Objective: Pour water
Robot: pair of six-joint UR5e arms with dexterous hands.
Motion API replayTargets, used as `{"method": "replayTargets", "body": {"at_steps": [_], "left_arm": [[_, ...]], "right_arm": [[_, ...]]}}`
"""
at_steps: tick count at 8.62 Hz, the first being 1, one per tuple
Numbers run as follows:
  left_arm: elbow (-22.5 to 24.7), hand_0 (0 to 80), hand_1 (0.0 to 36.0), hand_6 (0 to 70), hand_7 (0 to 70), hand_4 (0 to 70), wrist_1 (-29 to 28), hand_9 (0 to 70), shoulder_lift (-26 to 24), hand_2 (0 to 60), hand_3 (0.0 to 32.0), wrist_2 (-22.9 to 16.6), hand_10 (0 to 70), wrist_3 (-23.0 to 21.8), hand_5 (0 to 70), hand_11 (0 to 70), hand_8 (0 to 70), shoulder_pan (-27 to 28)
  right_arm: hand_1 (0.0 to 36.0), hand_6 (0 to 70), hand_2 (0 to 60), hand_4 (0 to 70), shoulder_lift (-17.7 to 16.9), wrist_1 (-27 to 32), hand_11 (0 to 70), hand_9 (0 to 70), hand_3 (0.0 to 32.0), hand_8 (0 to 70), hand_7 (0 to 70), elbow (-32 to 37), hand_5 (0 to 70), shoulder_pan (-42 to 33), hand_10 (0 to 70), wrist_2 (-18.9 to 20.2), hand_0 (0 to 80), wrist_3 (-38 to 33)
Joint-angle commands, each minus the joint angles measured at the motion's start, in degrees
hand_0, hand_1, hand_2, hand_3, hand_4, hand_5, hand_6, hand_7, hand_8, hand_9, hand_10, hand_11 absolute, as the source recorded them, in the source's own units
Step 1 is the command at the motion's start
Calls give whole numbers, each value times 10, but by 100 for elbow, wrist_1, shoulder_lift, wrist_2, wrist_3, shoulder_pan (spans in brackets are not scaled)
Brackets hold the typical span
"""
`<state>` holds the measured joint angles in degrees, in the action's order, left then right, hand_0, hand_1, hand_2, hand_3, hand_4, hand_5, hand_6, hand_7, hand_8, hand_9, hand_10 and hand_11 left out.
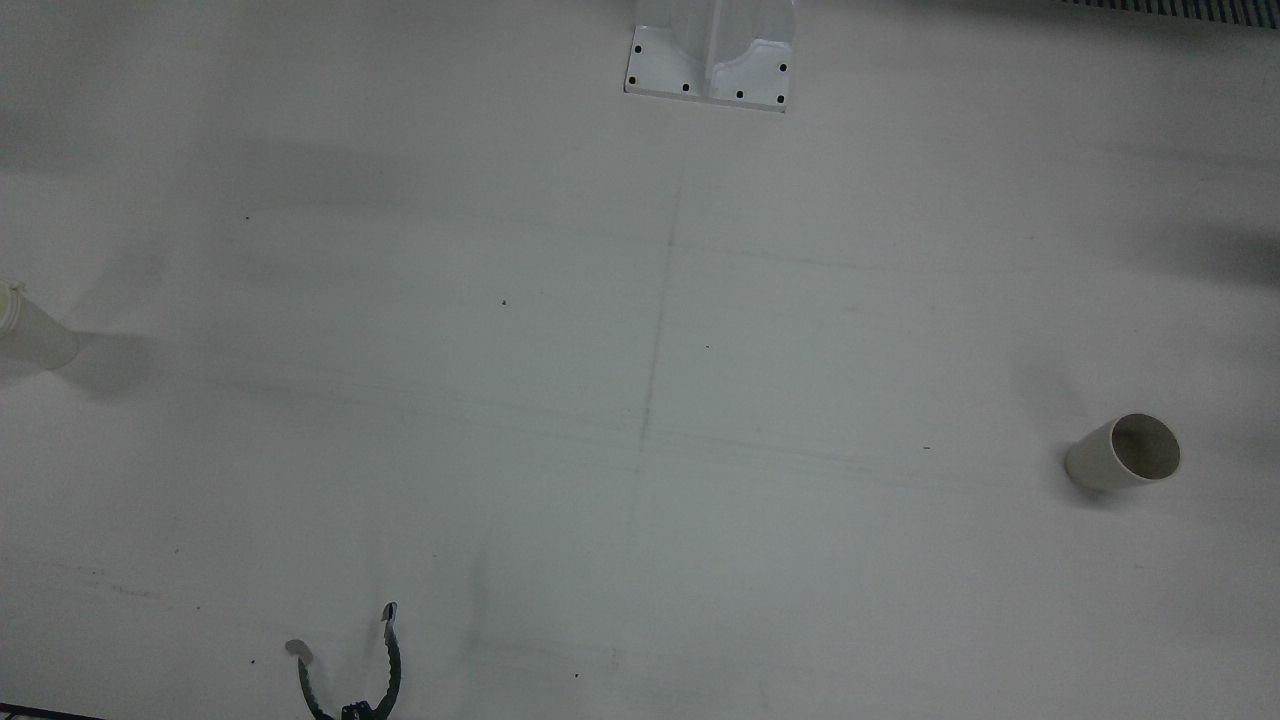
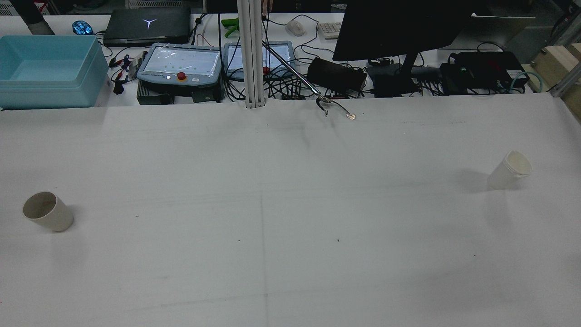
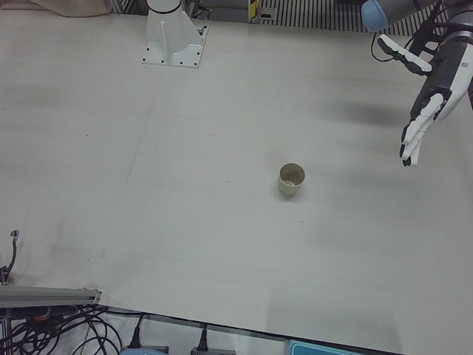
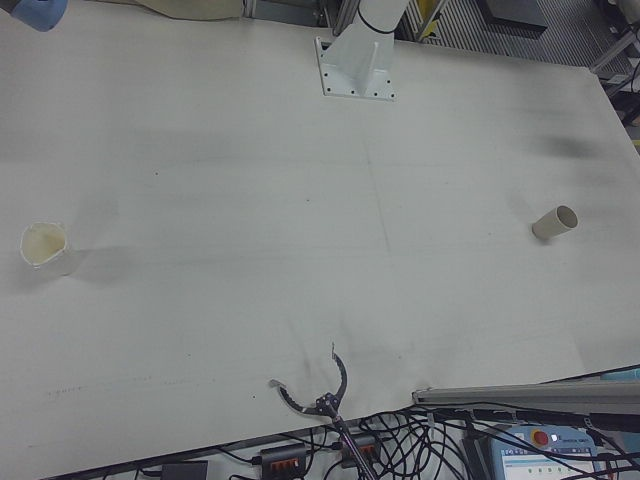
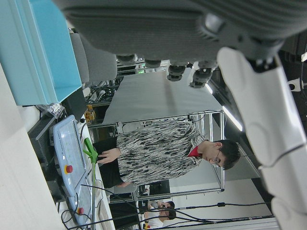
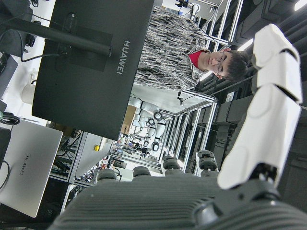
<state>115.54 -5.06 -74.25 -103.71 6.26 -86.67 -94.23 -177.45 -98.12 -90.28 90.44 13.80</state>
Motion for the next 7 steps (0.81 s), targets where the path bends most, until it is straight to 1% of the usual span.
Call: {"method": "replayTargets", "body": {"at_steps": [1,3,4,5,6,7], "left_arm": [[21,531,59,66,49,166,5,0,16,0,18,0,0,7,0,0,3,-8],[-75,534,63,66,50,165,-135,0,148,0,22,9,0,59,0,0,3,9],[-319,531,60,65,49,161,-388,0,200,0,28,0,0,416,0,0,3,27],[-705,557,87,63,47,150,-825,0,262,0,32,9,0,707,0,4,2,44],[-1100,563,103,56,37,130,-1187,0,262,0,34,0,0,814,0,3,1,105],[-1339,548,91,57,33,128,-1390,0,262,0,26,0,0,1172,0,4,1,210]], "right_arm": [[182,89,187,0,1,0,0,0,0,7,20,13,41,19,0,-9,475,26],[176,90,180,0,9,9,0,0,0,8,18,161,40,71,0,0,472,158],[173,87,181,0,9,61,0,0,0,7,12,258,40,150,0,9,470,289],[175,85,180,0,-8,296,0,0,0,7,4,320,41,264,0,9,469,369],[184,76,187,0,1,368,0,0,0,5,0,442,46,413,0,9,472,448],[197,80,214,0,1,360,0,0,0,6,0,435,49,615,0,0,476,492]]}}
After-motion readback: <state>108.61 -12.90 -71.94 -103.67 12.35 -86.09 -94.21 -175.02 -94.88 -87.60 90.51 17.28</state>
